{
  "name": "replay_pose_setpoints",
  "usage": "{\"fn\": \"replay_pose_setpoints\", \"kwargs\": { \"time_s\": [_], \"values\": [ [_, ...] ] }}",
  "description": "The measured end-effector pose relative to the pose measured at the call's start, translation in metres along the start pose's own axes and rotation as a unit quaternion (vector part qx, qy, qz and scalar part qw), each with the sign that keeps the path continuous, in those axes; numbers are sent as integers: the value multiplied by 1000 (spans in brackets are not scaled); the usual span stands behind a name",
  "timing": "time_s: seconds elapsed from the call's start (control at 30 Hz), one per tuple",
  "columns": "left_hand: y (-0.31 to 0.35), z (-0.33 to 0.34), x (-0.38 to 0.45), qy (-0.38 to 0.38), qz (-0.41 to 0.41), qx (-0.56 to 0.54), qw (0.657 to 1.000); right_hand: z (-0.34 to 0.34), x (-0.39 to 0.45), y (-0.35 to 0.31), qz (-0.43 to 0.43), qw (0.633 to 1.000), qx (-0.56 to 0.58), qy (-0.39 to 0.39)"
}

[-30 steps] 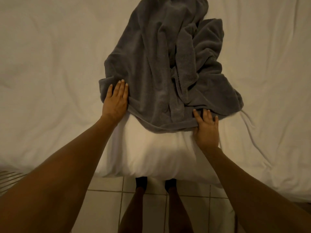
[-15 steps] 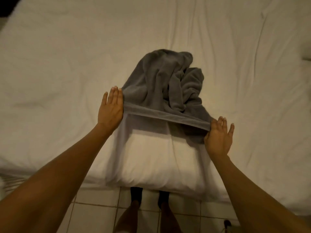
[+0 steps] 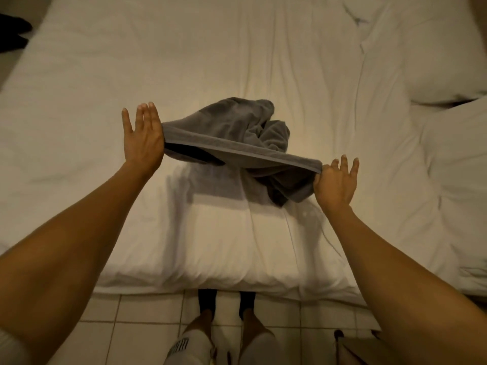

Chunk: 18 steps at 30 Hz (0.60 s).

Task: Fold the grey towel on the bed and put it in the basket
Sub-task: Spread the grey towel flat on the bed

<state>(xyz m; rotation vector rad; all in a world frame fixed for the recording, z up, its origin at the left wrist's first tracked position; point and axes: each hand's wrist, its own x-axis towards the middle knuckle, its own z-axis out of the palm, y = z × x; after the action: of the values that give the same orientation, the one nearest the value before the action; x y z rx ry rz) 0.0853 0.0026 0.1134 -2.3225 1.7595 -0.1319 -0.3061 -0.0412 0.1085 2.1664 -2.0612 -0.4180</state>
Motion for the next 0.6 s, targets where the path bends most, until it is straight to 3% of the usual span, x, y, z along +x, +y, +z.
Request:
{"fn": "replay_pose_setpoints", "kwargs": {
  "time_s": [0.4, 0.6],
  "values": [
    [-34, 3, 0, -30, -50, -19, 998, 4, 10, 38, 5, 997, -58, -41],
    [-30, 15, -5, -36, -44, -26, 998, 22, 8, 46, 51, 998, 25, -23]
  ]
}}
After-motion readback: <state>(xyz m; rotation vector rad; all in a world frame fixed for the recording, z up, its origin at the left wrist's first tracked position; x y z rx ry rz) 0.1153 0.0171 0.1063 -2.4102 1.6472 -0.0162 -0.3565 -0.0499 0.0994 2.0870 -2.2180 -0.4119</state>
